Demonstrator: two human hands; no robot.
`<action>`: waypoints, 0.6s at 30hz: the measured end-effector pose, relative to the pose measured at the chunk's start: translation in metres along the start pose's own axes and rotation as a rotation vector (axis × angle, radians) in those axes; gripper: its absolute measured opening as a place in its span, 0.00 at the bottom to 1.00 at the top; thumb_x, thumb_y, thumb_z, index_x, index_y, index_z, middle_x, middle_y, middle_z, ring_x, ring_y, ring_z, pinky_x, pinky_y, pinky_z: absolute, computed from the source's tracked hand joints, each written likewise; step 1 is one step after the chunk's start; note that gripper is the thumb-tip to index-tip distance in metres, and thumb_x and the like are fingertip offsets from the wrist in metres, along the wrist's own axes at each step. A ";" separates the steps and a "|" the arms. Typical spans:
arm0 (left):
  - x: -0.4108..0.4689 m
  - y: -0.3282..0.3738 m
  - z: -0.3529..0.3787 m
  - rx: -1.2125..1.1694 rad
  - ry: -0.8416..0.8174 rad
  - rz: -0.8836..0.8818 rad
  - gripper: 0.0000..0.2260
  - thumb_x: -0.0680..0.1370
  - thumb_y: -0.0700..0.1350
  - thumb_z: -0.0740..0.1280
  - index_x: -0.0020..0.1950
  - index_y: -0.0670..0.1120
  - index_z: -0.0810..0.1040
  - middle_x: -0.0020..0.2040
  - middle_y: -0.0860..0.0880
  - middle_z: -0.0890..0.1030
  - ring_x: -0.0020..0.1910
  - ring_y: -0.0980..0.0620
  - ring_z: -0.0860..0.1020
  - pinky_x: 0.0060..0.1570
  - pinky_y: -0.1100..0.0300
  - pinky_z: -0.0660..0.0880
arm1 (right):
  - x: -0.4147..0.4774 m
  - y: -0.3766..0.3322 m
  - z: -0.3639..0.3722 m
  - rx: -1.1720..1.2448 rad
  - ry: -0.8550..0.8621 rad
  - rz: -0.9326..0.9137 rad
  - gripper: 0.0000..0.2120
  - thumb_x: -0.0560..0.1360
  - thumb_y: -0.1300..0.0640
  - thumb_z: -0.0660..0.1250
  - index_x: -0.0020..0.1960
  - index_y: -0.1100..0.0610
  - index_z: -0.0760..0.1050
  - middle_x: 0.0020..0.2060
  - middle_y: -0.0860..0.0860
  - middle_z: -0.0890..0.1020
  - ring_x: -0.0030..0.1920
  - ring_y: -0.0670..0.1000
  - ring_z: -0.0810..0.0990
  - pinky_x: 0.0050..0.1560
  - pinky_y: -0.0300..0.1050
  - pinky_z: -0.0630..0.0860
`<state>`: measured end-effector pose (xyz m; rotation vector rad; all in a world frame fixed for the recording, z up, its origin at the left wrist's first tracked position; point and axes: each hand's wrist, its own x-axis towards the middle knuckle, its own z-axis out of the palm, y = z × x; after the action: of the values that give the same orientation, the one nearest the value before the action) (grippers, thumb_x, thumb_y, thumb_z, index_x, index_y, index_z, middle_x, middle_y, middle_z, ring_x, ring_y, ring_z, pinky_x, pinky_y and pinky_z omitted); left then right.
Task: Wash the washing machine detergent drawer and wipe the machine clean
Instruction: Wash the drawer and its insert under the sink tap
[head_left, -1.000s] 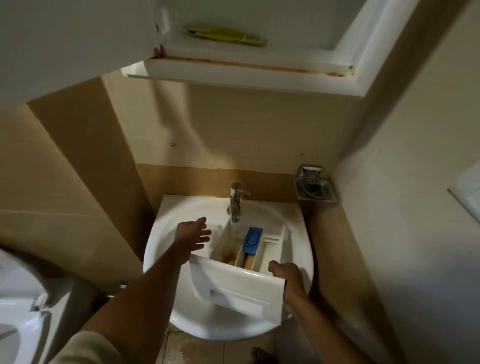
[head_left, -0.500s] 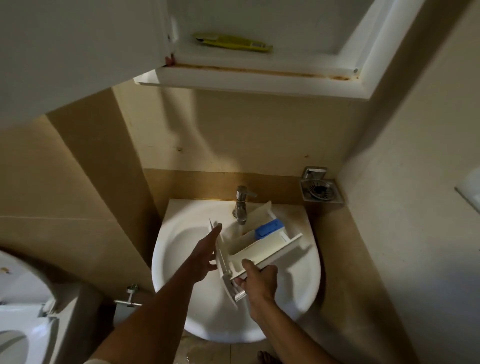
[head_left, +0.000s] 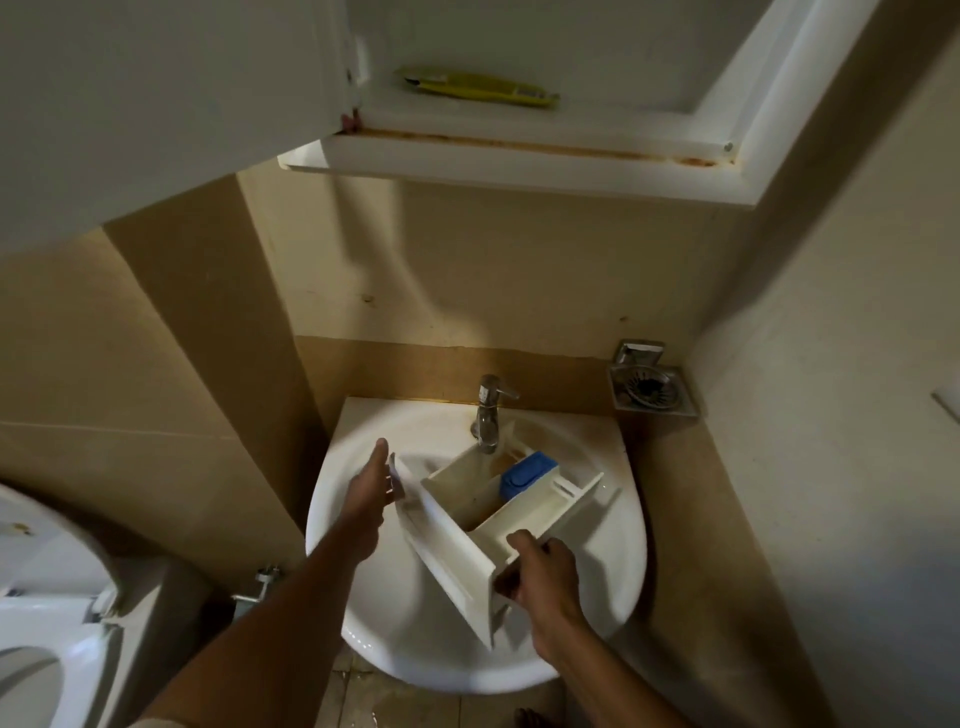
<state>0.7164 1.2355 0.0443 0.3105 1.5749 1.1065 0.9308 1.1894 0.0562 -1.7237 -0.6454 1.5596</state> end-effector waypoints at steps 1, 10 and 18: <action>0.002 0.001 -0.005 0.003 -0.026 -0.027 0.32 0.80 0.66 0.59 0.73 0.44 0.71 0.71 0.43 0.75 0.69 0.40 0.73 0.73 0.42 0.63 | 0.001 -0.003 -0.008 -0.060 -0.010 -0.026 0.08 0.74 0.59 0.69 0.50 0.63 0.76 0.45 0.62 0.83 0.43 0.59 0.84 0.40 0.51 0.84; -0.016 0.003 -0.011 0.094 -0.279 -0.210 0.24 0.74 0.58 0.71 0.62 0.43 0.79 0.63 0.38 0.79 0.60 0.37 0.78 0.62 0.41 0.77 | 0.017 -0.030 -0.051 -0.279 -0.165 -0.009 0.13 0.75 0.59 0.65 0.33 0.60 0.72 0.28 0.56 0.79 0.30 0.54 0.80 0.30 0.40 0.71; -0.028 -0.004 -0.014 0.156 -0.439 -0.372 0.26 0.76 0.57 0.72 0.66 0.40 0.77 0.62 0.36 0.82 0.58 0.38 0.82 0.61 0.42 0.78 | 0.068 -0.072 -0.059 -0.567 -0.419 0.186 0.13 0.73 0.53 0.73 0.49 0.62 0.79 0.38 0.59 0.82 0.35 0.56 0.81 0.38 0.45 0.77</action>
<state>0.7155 1.2068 0.0581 0.3228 1.2593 0.5803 1.0060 1.2758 0.0705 -1.9021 -1.2655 2.0326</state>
